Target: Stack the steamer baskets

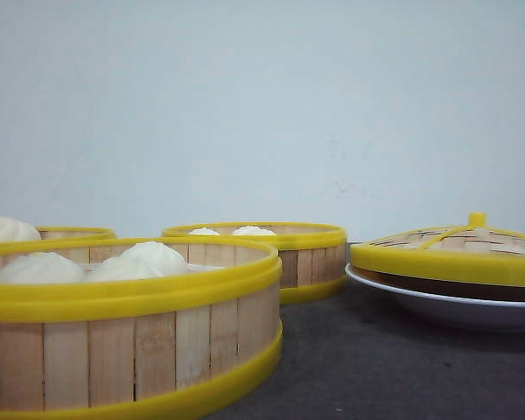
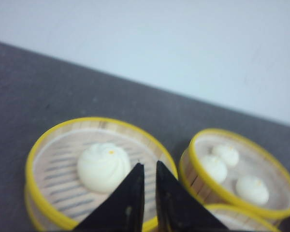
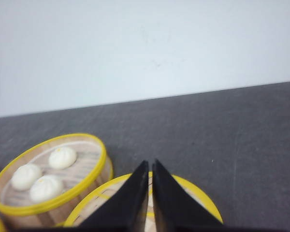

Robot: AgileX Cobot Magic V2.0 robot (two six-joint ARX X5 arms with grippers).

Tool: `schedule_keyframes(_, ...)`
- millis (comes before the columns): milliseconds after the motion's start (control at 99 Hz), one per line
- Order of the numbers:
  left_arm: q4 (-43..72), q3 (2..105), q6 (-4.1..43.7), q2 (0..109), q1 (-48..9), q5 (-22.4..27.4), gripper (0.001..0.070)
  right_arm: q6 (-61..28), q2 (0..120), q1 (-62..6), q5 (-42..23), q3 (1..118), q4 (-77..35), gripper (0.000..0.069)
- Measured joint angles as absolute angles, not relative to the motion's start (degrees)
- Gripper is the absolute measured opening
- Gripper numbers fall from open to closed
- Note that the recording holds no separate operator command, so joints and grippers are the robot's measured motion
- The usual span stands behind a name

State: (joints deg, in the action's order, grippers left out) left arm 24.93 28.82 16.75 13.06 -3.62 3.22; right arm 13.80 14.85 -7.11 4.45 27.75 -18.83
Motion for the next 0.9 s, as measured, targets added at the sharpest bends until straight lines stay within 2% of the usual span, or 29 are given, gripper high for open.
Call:
schedule_keyframes(192, 34.5, 42.0, 9.8, 25.3, -3.6, 4.6, 0.0015, 11.4, 27.3, -7.1, 6.7, 39.1, -25.2, 0.0009)
schedule_keyframes(343, 37.9, 45.7, 5.4, 33.4, -3.6, 4.6, 0.0015, 8.9, 36.2, -7.1, 9.1, 44.2, -29.2, 0.0009)
schedule_keyframes(515, 39.3, 45.7, 3.6, 40.2, -3.6, 4.6, 0.0015, 6.5, 44.4, -7.1, 9.0, 44.8, -32.5, 0.0009)
schedule_keyframes(788, 39.5, 45.7, 3.0, 43.8, -3.6, 4.5, 0.0015, 3.5, 50.7, -7.1, 9.0, 44.8, -35.2, 0.001)
schedule_keyframes(848, 39.4, 45.7, 3.0, 43.8, -3.6, 4.5, 0.0027, 3.2, 51.4, -7.1, 9.0, 44.8, -35.2, 0.0053)
schedule_keyframes(899, 39.4, 45.7, 2.9, 43.8, -3.6, 4.5, 0.0077, 3.0, 51.8, -7.1, 9.0, 44.8, -35.1, 0.0163)
